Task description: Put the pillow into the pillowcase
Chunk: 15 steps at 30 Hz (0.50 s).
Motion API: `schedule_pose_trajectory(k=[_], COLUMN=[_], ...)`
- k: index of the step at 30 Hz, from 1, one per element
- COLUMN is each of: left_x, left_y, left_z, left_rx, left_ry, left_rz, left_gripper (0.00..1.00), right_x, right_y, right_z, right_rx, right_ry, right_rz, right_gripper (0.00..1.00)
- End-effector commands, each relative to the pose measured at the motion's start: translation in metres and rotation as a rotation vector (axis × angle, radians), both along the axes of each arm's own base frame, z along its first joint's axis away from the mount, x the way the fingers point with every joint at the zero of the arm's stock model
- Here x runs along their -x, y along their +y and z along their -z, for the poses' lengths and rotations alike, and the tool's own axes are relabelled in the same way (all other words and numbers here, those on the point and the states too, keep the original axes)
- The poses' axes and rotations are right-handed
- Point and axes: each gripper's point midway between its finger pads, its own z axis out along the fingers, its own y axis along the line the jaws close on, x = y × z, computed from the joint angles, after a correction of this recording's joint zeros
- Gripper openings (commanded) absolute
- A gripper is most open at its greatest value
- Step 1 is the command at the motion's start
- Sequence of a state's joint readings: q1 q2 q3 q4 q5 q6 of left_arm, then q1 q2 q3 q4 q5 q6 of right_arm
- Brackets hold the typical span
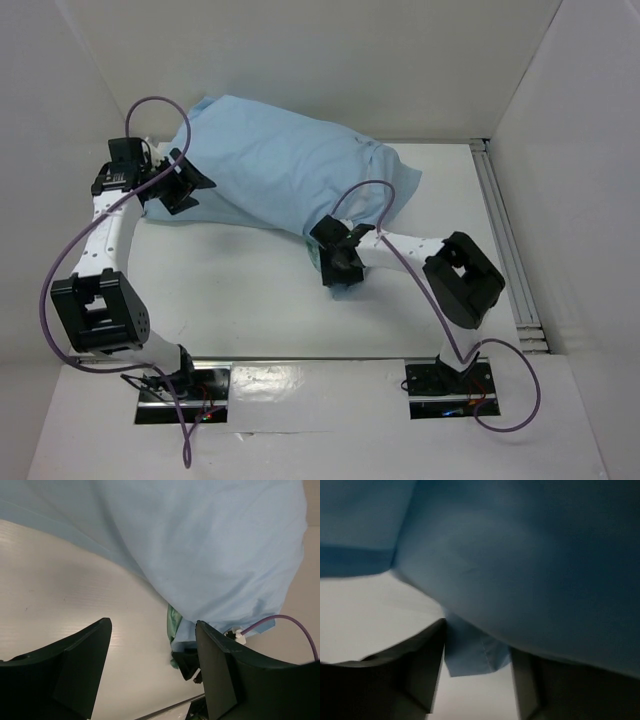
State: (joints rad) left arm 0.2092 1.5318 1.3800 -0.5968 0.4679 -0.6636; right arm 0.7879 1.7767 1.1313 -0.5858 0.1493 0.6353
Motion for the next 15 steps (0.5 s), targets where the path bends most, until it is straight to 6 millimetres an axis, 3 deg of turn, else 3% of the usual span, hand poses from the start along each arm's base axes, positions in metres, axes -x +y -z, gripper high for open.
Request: schedule_pose_trajectory(k=[1, 3, 5, 6, 9, 11, 14, 15], left_x=[-0.001, 0.001, 0.001, 0.001, 0.003, 0.001, 0.001, 0.0], left_y=[0.007, 0.014, 0.014, 0.018, 0.018, 0.023, 0.035, 0.041], left_z=[-0.03, -0.03, -0.03, -0.03, -0.028, -0.032, -0.03, -0.027], left_rx=[-0.018, -0.019, -0.019, -0.019, -0.017, -0.033, -0.052, -0.05], left_ry=[-0.105, -0.105, -0.105, -0.105, -0.096, -0.108, -0.092, -0.082], left_rz=[-0.023, -0.041, -0.041, -0.052, -0.052, -0.062, -0.093, -0.105], left_gripper=[0.8, 0.8, 0.79, 0.79, 0.77, 0.76, 0.76, 0.76], right_x=[-0.033, -0.032, -0.031, -0.029, -0.035, -0.032, -0.042, -0.043], right_y=[-0.002, -0.016, -0.025, -0.041, -0.094, -0.13, -0.203, -0.203], right_z=[-0.013, -0.006, -0.003, -0.001, -0.027, -0.056, -0.104, -0.117], right_rx=[0.041, 0.094, 0.131, 0.161, 0.221, 0.203, 0.205, 0.178], right_ry=[-0.152, -0.165, -0.171, -0.168, -0.215, -0.269, -0.364, -0.399], right_rz=[0.06, 0.076, 0.11, 0.153, 0.288, 0.379, 0.553, 0.562], right_gripper=[0.54, 0.33, 0.0, 0.0, 0.0, 0.0, 0.0, 0.0])
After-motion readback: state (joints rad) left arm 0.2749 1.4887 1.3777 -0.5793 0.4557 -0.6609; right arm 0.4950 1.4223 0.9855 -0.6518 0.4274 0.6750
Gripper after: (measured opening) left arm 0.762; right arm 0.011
